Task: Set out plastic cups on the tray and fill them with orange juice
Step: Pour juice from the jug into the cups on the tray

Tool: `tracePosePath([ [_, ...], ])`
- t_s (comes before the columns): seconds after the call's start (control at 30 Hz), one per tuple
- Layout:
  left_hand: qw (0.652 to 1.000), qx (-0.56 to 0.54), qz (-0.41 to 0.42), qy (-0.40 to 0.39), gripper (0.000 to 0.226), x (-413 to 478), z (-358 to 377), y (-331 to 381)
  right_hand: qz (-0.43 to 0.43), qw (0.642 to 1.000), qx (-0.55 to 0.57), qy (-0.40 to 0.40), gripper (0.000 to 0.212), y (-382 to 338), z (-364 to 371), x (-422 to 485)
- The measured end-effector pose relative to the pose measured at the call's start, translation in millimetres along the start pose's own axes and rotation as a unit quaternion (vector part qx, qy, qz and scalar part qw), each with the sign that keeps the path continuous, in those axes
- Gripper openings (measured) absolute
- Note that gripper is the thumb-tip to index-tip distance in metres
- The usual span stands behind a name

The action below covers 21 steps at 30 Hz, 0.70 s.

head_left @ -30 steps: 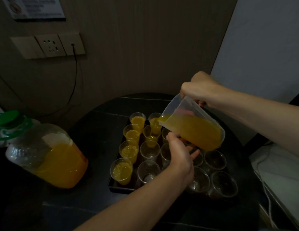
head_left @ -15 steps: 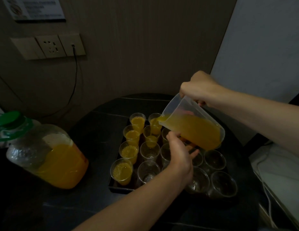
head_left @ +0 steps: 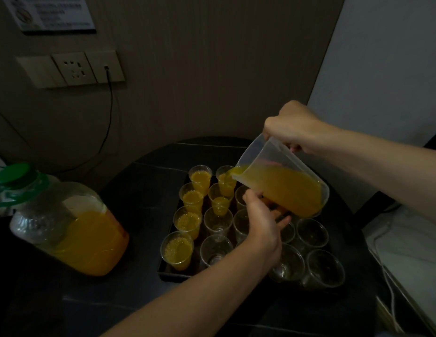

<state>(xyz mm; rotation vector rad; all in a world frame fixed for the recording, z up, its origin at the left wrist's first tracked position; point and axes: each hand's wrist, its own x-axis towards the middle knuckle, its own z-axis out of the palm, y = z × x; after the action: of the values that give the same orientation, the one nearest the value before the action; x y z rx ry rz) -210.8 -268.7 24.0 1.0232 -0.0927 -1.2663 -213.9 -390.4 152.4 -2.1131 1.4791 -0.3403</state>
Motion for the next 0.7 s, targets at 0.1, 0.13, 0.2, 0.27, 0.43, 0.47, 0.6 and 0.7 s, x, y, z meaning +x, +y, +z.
tracePosePath([
  [0.1,1.0,-0.001,-0.001,0.0,0.034,-0.1,1.4,-1.1,0.001,1.0,-0.009,0.001,0.013,0.0,-0.8,-0.4],
  [0.13,1.0,-0.002,-0.001,0.0,0.035,-0.1,1.8,-1.3,0.001,1.0,-0.011,0.001,0.013,-0.1,-1.2,-0.5],
  [0.2,1.0,-0.004,0.0,-0.001,0.034,-0.6,2.3,-1.1,0.001,1.0,-0.014,-0.001,0.014,-0.6,-1.9,-0.5],
  [0.27,1.0,-0.004,-0.001,-0.001,0.033,-1.3,2.6,-0.5,0.0,1.0,-0.013,-0.004,0.013,-1.2,-2.6,-0.7],
  [0.43,1.0,-0.006,-0.007,-0.005,0.031,-1.6,3.6,-0.3,-0.001,1.0,-0.009,-0.006,0.012,-1.8,-3.4,-1.0],
  [0.47,1.0,-0.008,-0.008,-0.004,0.029,-1.2,3.4,-0.2,0.0,1.0,-0.01,-0.004,0.011,-2.4,-3.0,-1.3],
  [0.6,1.0,-0.009,-0.014,-0.001,0.028,1.4,3.2,-2.2,0.007,1.0,-0.011,-0.006,0.012,-3.8,-3.4,-2.7],
  [0.7,1.0,-0.015,-0.013,0.004,0.034,2.1,2.7,-2.9,0.005,1.0,-0.011,-0.006,0.012,-2.9,-1.7,-2.5],
])
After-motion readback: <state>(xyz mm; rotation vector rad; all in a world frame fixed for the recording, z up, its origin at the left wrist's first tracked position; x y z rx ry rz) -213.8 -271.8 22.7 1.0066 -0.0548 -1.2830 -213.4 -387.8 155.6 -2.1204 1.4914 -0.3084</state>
